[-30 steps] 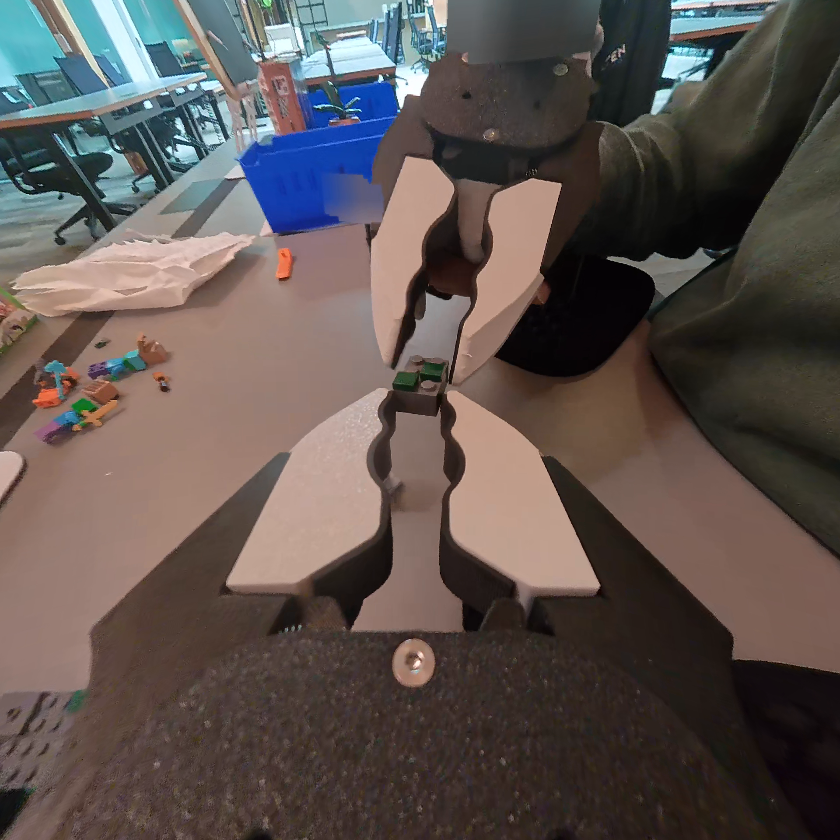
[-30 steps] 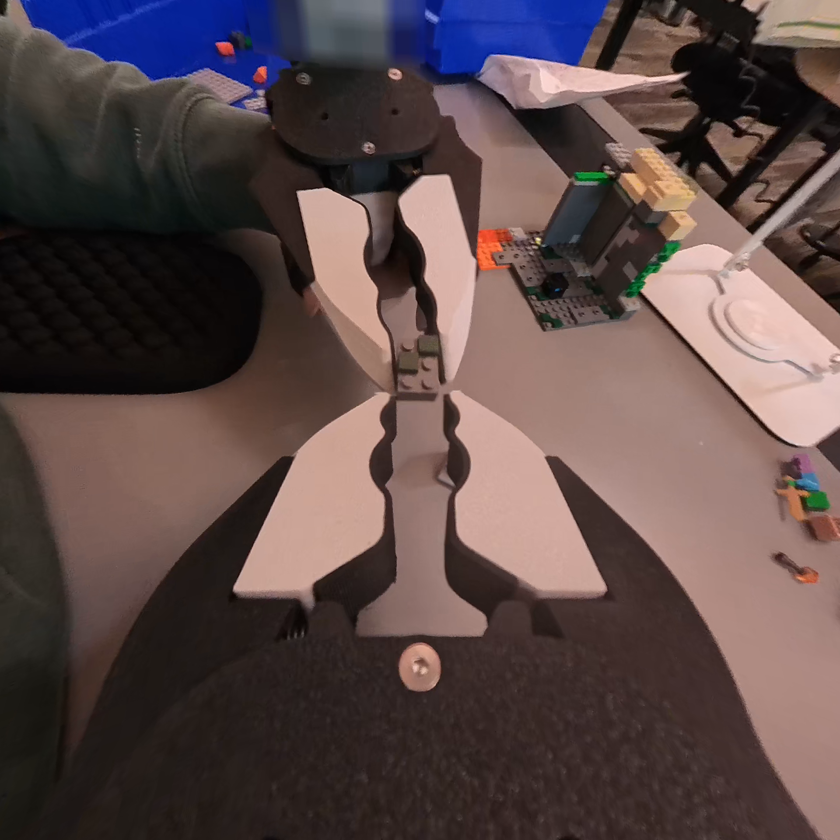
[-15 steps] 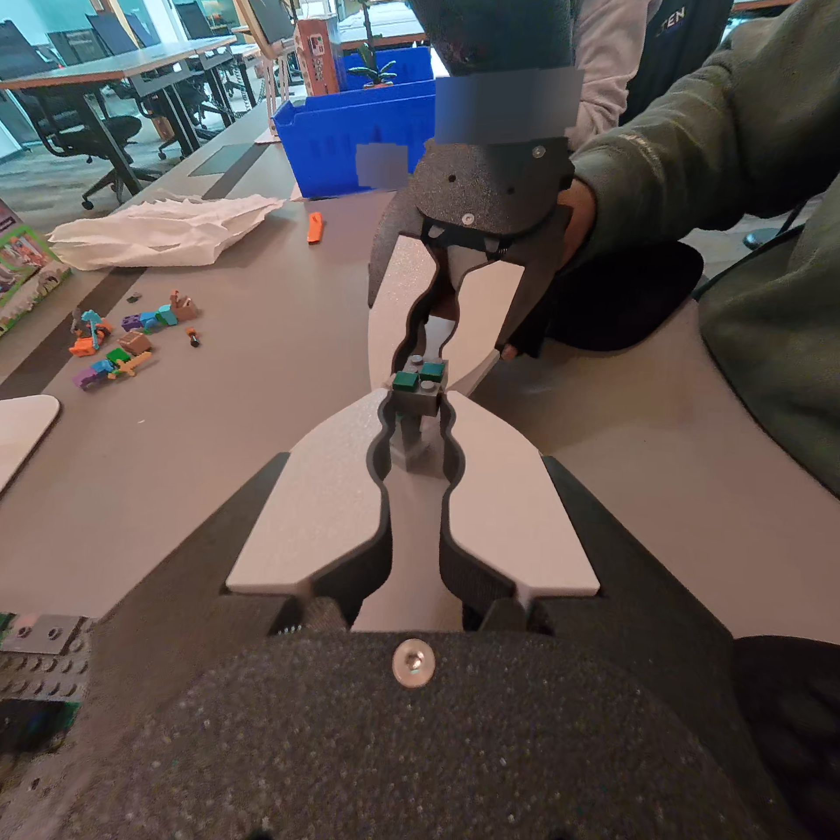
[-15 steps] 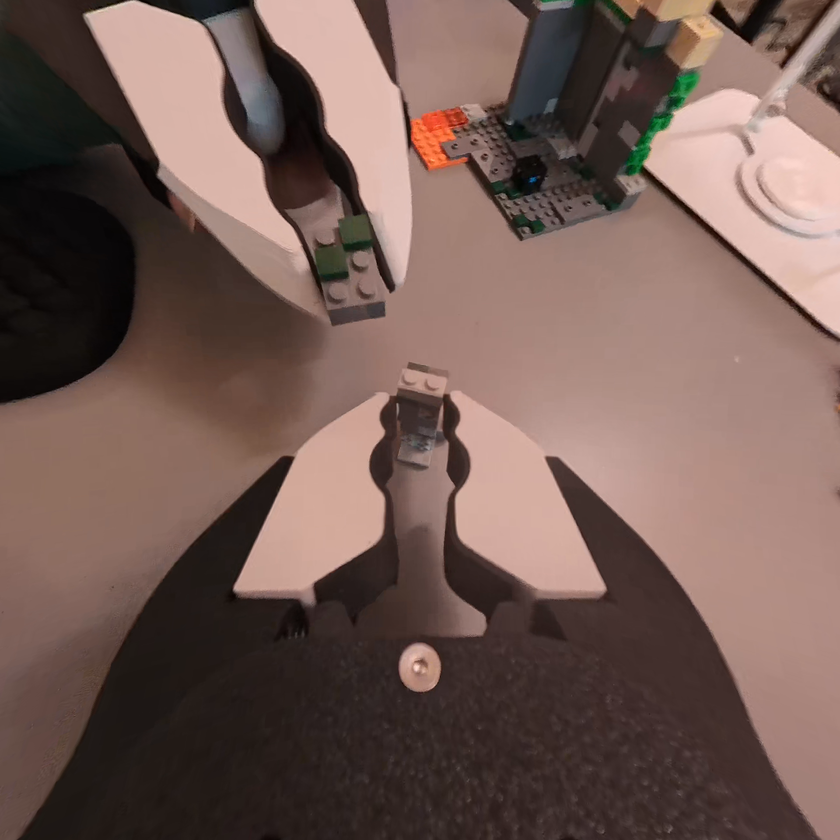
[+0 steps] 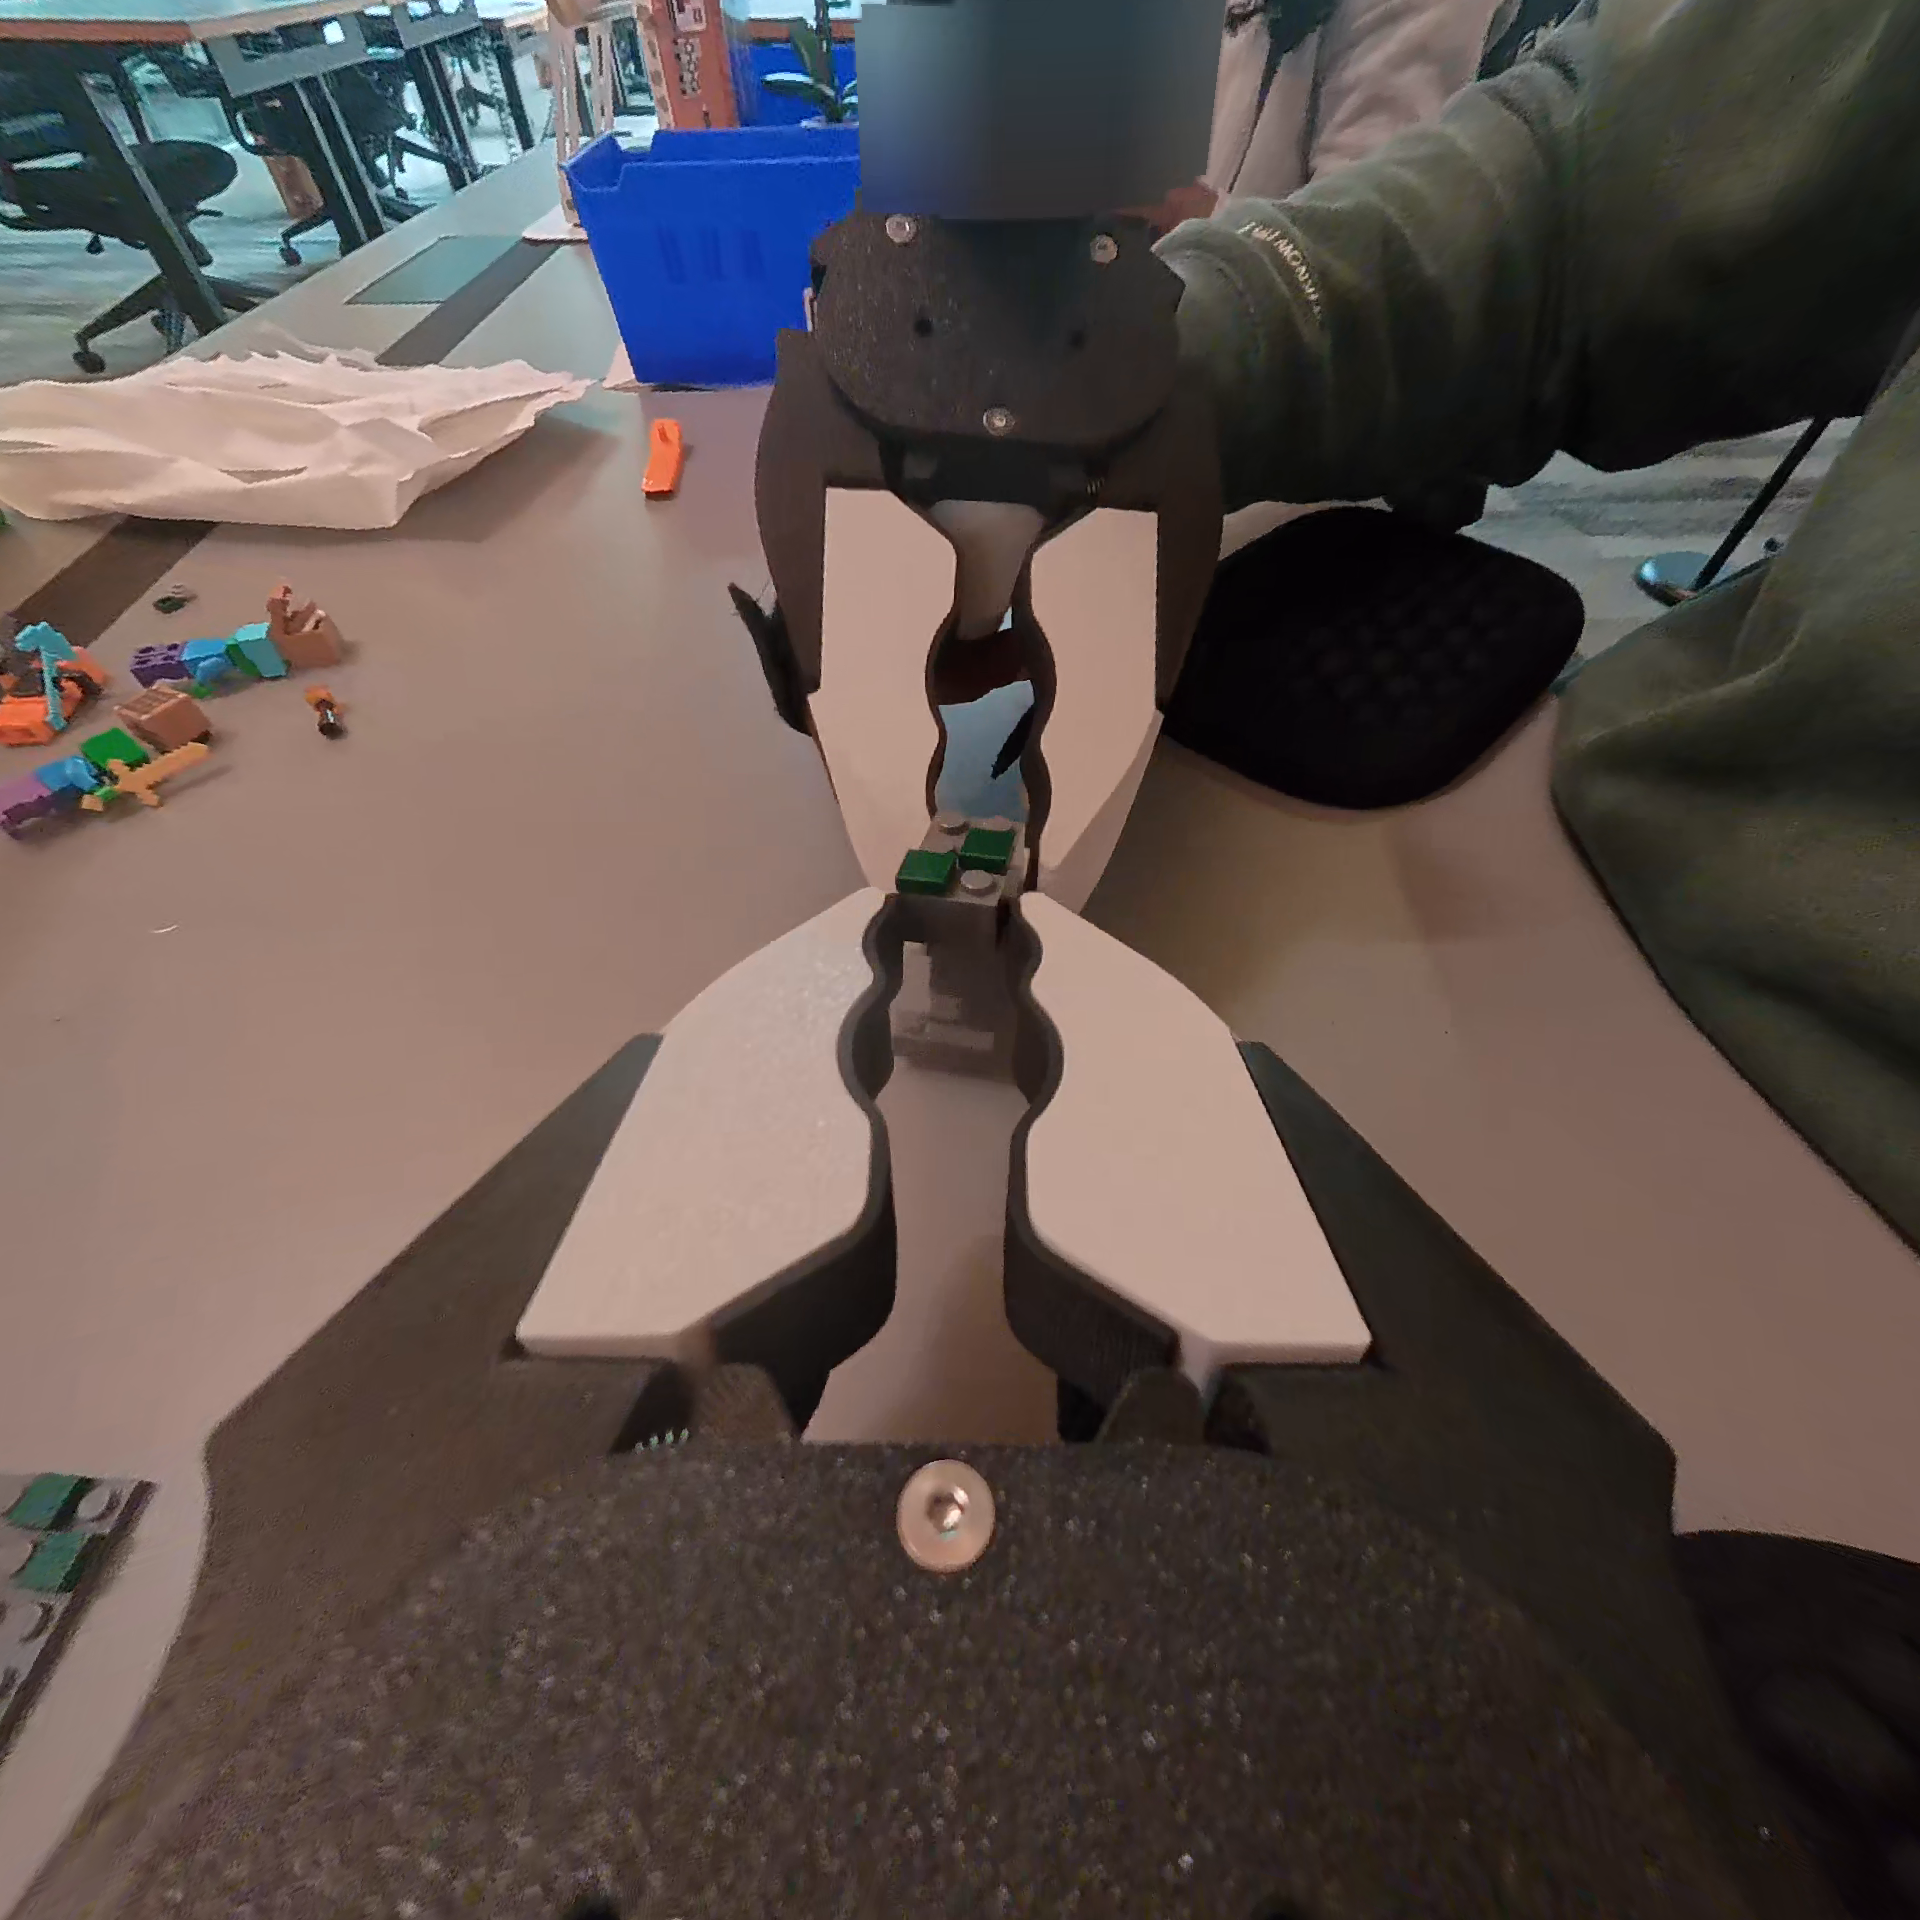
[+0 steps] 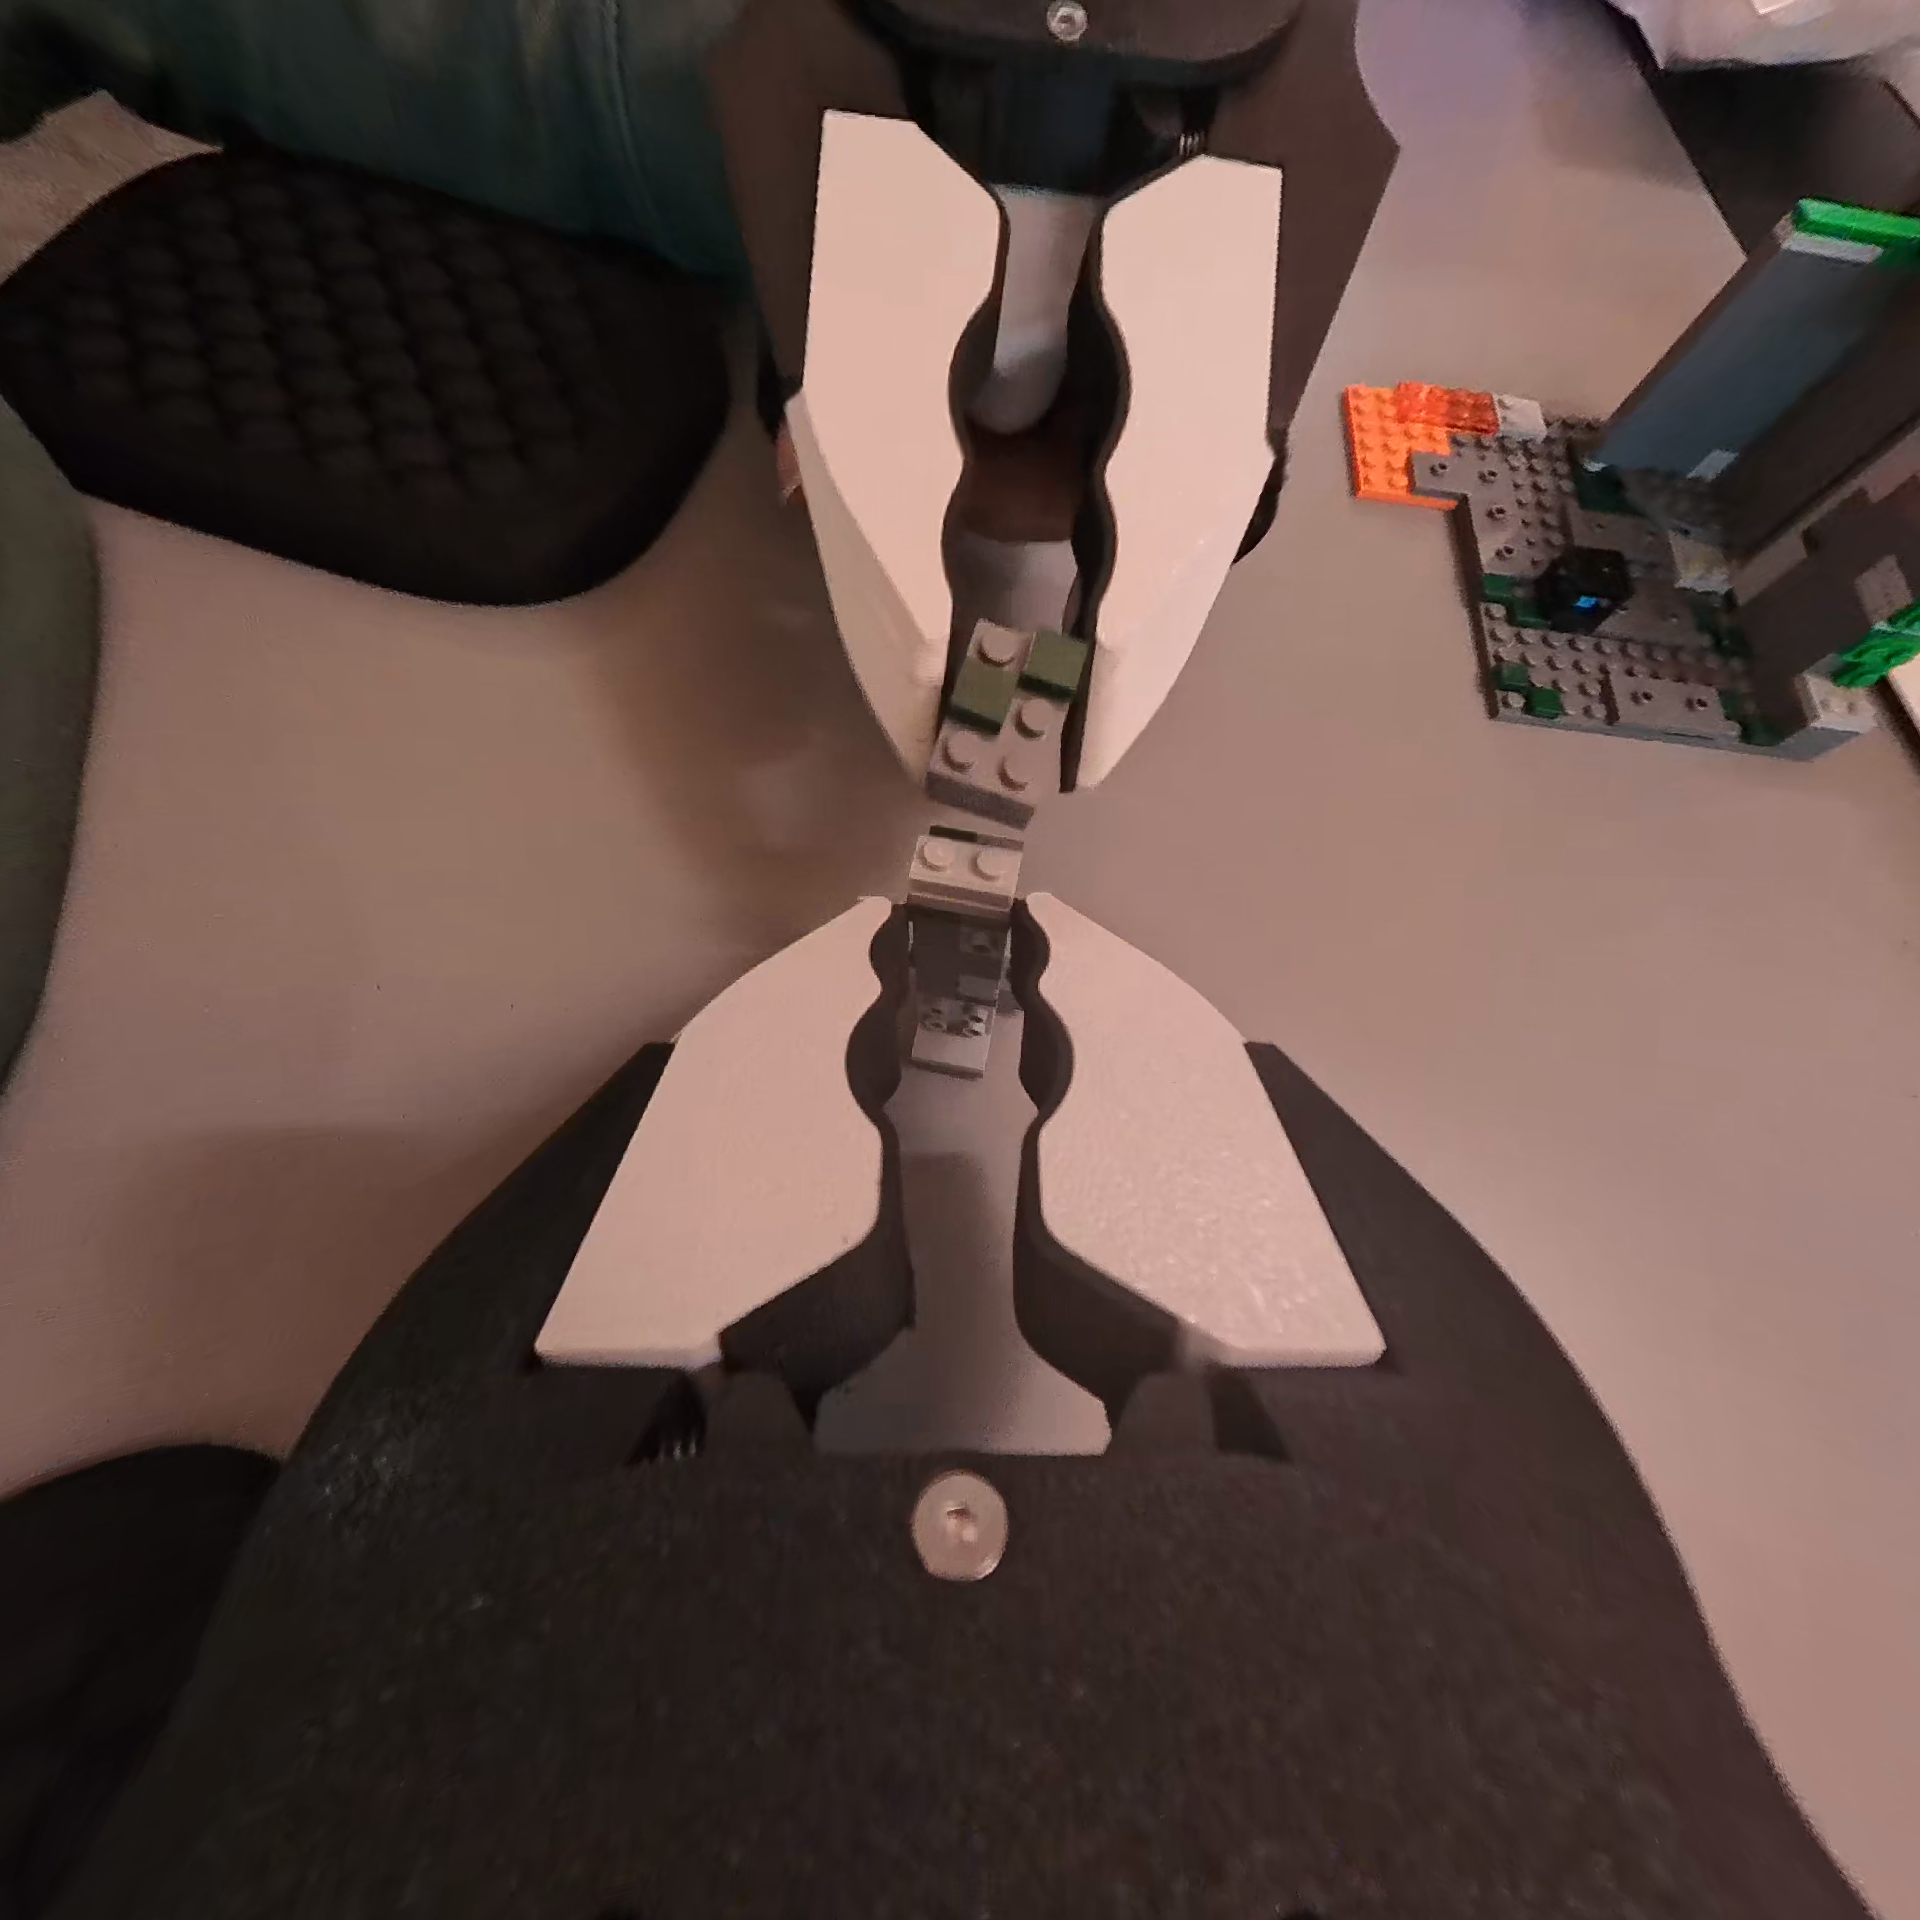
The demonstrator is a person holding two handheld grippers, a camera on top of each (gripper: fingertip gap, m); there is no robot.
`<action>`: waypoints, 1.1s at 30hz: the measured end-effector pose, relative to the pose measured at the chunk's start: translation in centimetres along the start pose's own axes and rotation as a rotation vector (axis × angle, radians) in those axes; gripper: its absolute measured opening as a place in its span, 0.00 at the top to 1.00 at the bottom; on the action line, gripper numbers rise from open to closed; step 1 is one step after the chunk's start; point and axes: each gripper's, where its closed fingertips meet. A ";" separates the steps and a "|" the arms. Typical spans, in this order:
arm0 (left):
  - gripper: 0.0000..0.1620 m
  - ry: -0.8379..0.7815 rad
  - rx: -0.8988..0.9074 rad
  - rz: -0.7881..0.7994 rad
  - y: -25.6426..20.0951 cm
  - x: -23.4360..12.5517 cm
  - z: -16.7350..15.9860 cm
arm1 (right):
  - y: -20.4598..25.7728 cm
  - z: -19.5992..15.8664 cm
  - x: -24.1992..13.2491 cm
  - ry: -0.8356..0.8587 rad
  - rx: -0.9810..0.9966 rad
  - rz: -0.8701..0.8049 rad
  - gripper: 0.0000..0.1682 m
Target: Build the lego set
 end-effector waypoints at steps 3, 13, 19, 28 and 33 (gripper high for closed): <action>0.89 0.006 0.003 0.004 -0.1 0.3 -0.2 | 0.0 0.0 0.0 -0.020 0.016 -0.002 0.89; 0.89 0.047 0.009 0.039 0.0 0.6 -0.9 | -0.1 -0.2 -0.2 -0.041 0.040 -0.007 0.89; 0.89 0.060 0.000 0.043 0.1 0.8 -1.1 | -0.1 -0.3 -0.2 -0.041 0.049 -0.013 0.89; 0.89 0.085 -0.005 0.049 0.0 1.0 -1.3 | -0.2 -0.4 -0.2 -0.035 0.056 -0.040 0.89; 0.89 0.114 -0.059 0.040 0.0 1.1 -1.3 | -0.2 -0.5 -0.2 -0.037 0.051 -0.057 0.89</action>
Point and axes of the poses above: each gripper's, where its closed fingertips meet, x out along the fingers, z out of its top, y = z × x across the jaws, and after that the axes turned 11 degrees about z, right-handed
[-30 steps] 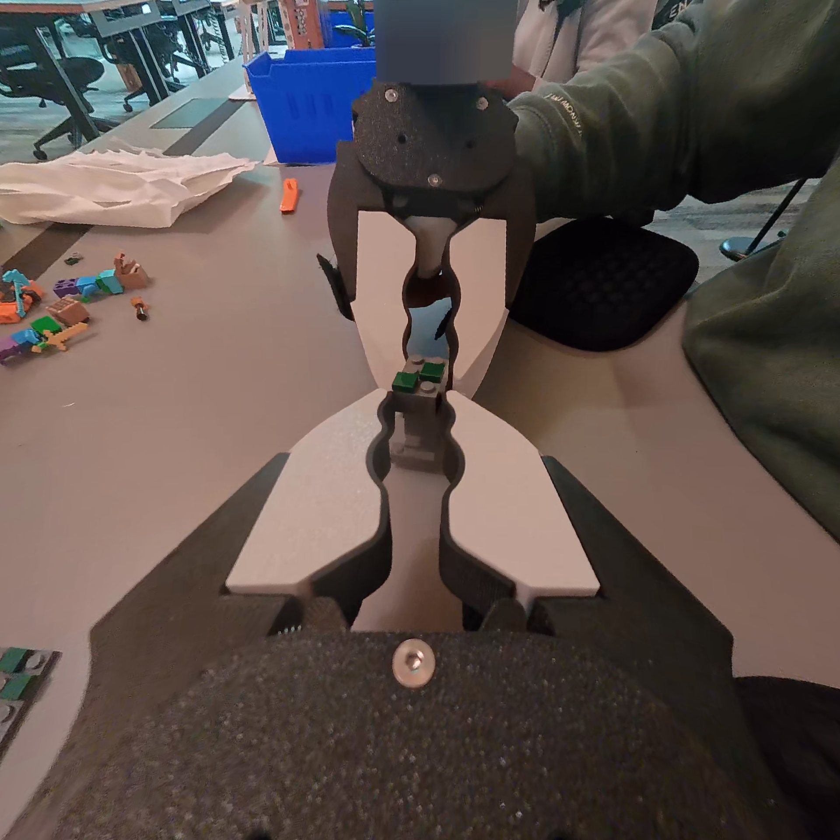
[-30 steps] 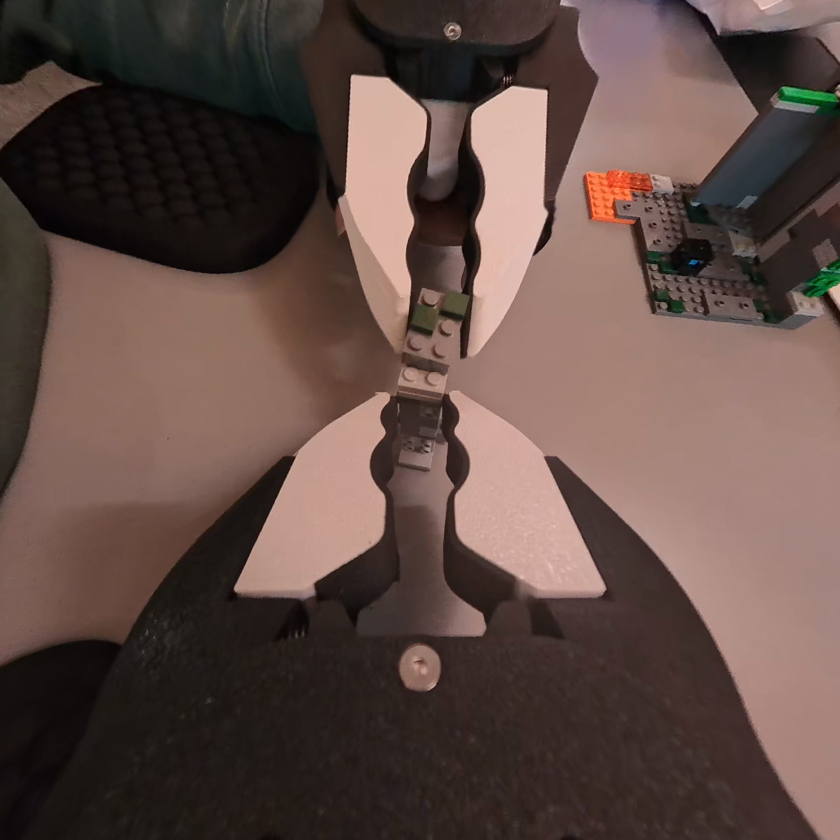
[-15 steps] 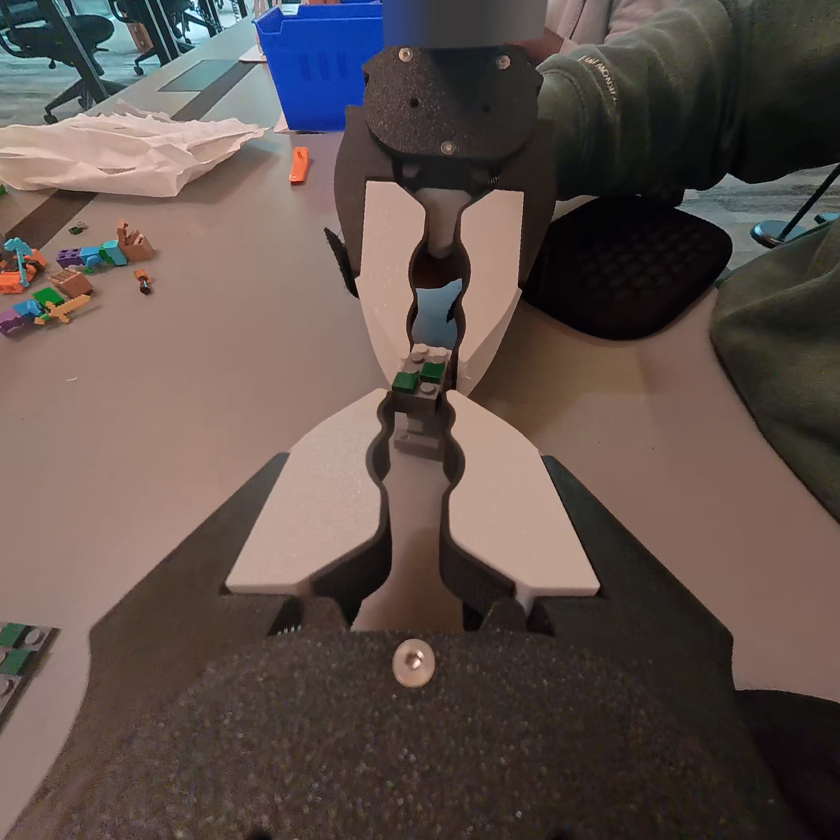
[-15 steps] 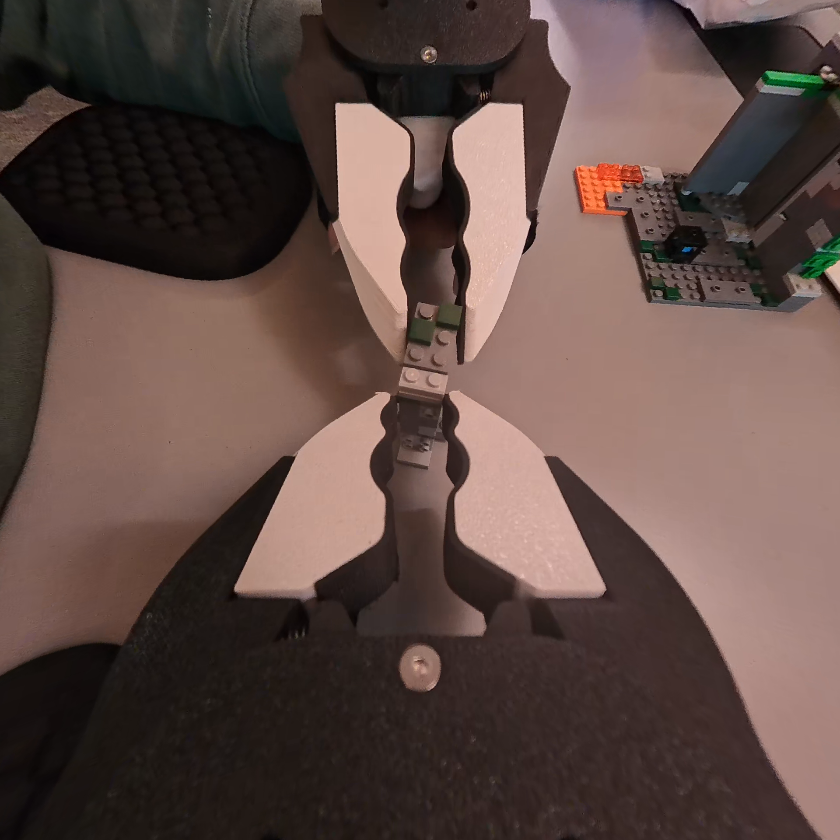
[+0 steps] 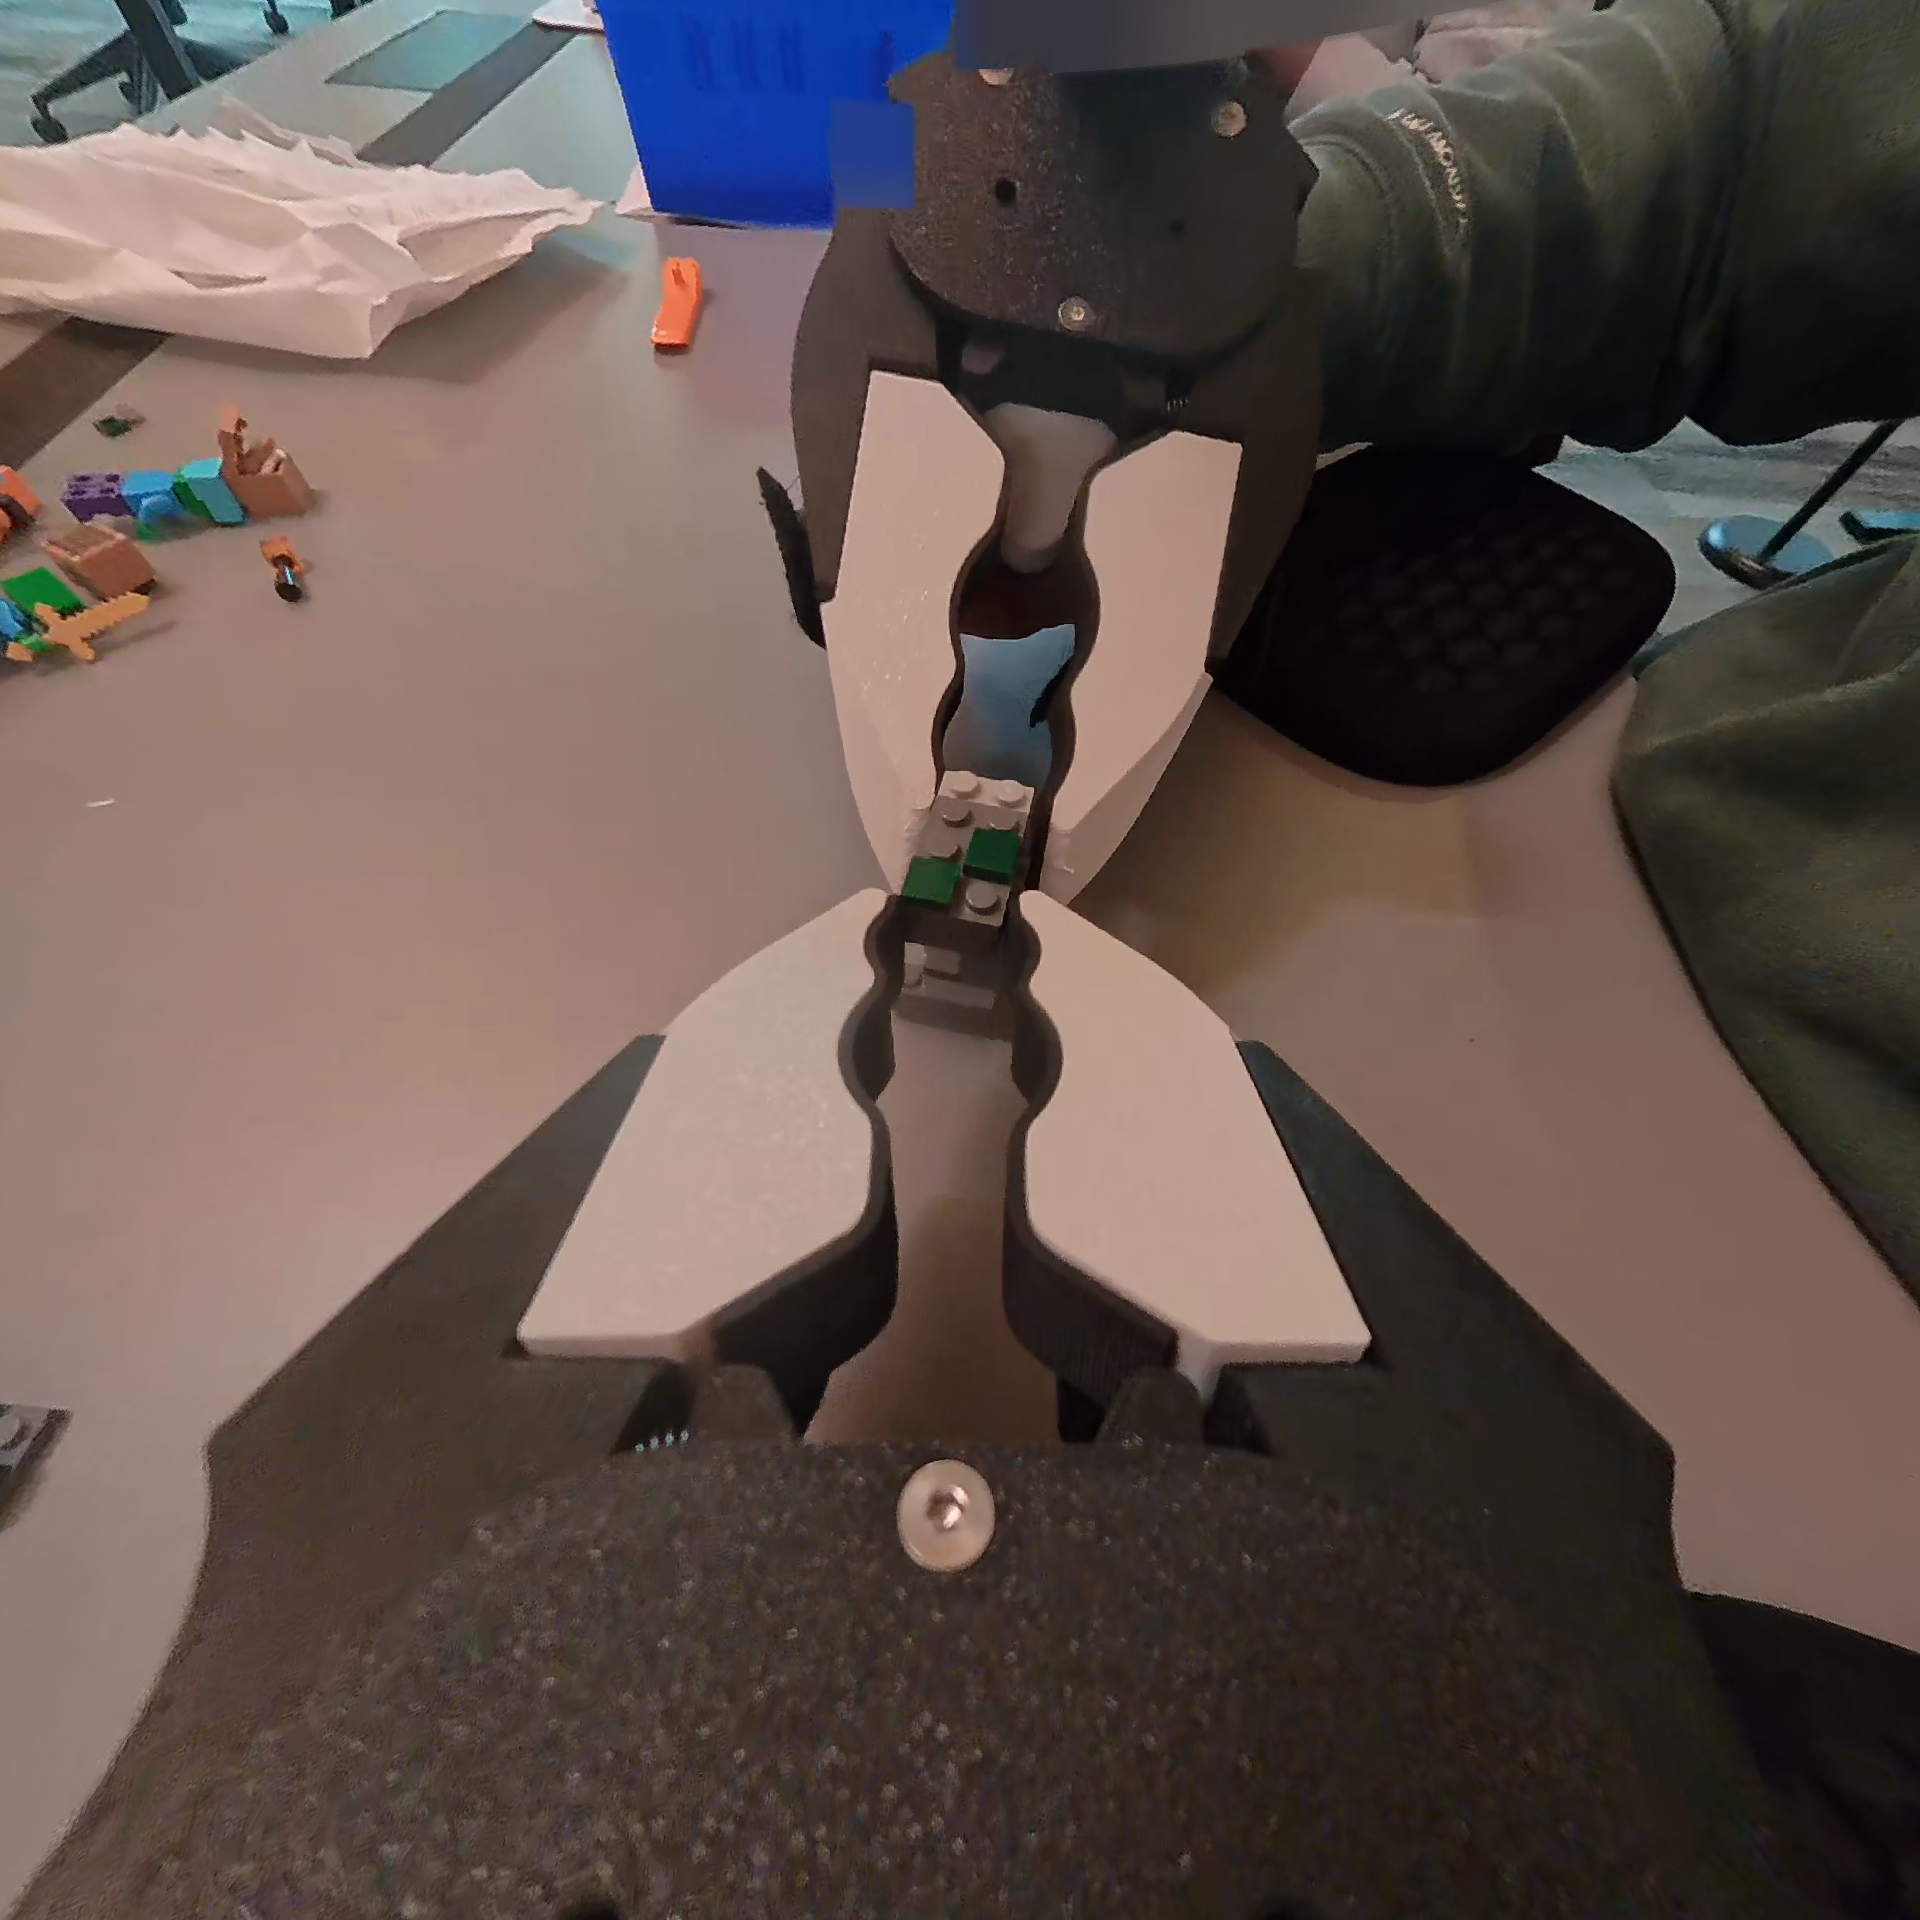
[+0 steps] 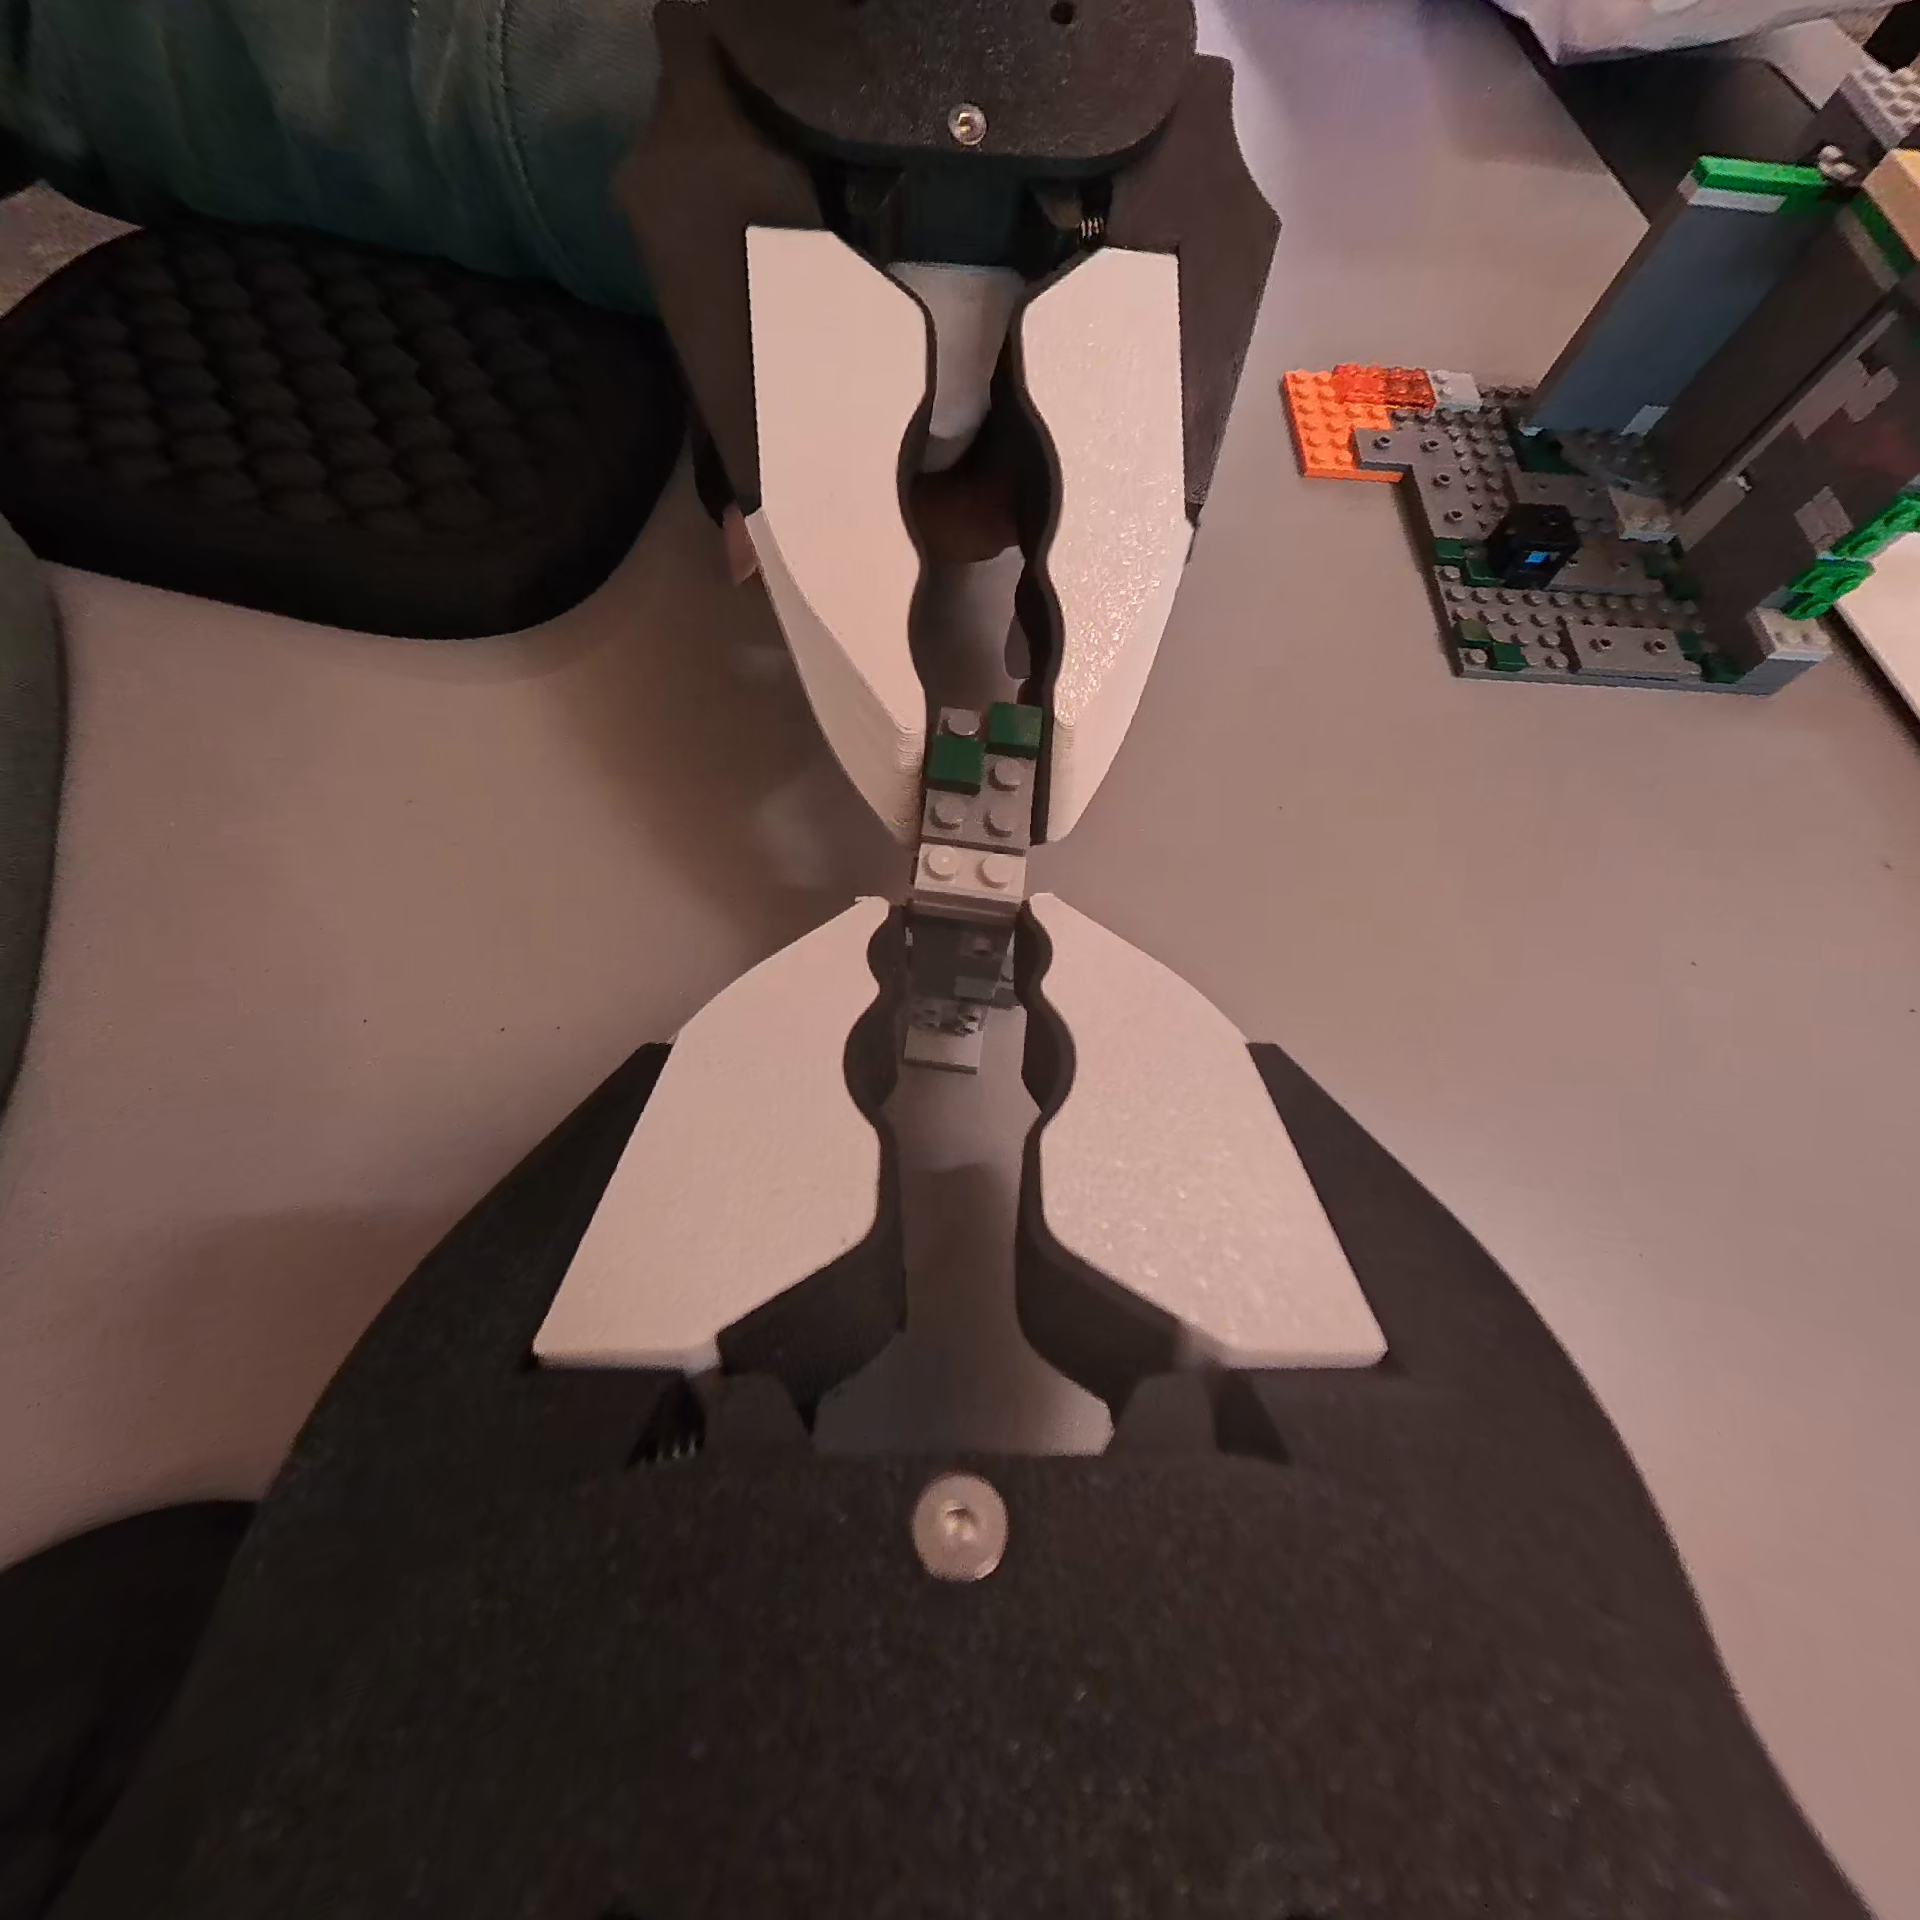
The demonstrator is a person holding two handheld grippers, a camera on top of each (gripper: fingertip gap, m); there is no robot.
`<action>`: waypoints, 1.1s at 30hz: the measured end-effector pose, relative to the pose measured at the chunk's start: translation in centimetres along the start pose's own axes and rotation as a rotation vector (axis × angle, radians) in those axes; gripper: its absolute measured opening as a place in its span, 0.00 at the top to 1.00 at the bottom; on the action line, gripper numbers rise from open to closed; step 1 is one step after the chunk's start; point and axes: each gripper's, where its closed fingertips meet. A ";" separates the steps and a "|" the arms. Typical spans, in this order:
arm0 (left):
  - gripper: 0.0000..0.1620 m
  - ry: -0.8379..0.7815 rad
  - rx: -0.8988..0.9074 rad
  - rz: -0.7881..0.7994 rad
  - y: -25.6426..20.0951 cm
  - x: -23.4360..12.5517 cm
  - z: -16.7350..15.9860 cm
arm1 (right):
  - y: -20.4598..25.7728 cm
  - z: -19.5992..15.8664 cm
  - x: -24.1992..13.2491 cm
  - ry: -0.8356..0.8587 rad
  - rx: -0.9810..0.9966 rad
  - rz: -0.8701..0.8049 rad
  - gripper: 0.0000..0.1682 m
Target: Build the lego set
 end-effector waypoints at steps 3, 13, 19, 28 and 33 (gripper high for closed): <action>0.89 0.018 -0.022 0.001 0.0 0.1 -0.1 | -0.1 0.0 0.0 0.003 -0.002 -0.016 0.86; 0.89 0.075 -0.050 0.016 -0.1 0.3 0.0 | 0.0 1.1 -1.3 -0.016 -0.008 -0.060 0.82; 0.89 0.130 -0.085 0.031 -0.2 0.4 0.0 | 0.2 2.8 -2.2 -0.056 0.048 -0.071 0.88; 0.89 0.163 -0.093 0.038 -0.4 0.5 0.0 | -0.4 2.5 -2.1 -0.027 0.134 -0.076 1.00; 0.89 0.174 -0.084 0.041 -0.6 0.7 0.0 | -0.3 2.2 -2.2 0.042 0.078 -0.101 1.00</action>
Point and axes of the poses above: each gripper's, where its closed fingertips meet, x out along the fingers, z out of its top, y = z × x across the jaws, and after that the axes turned 11 degrees about z, right-handed
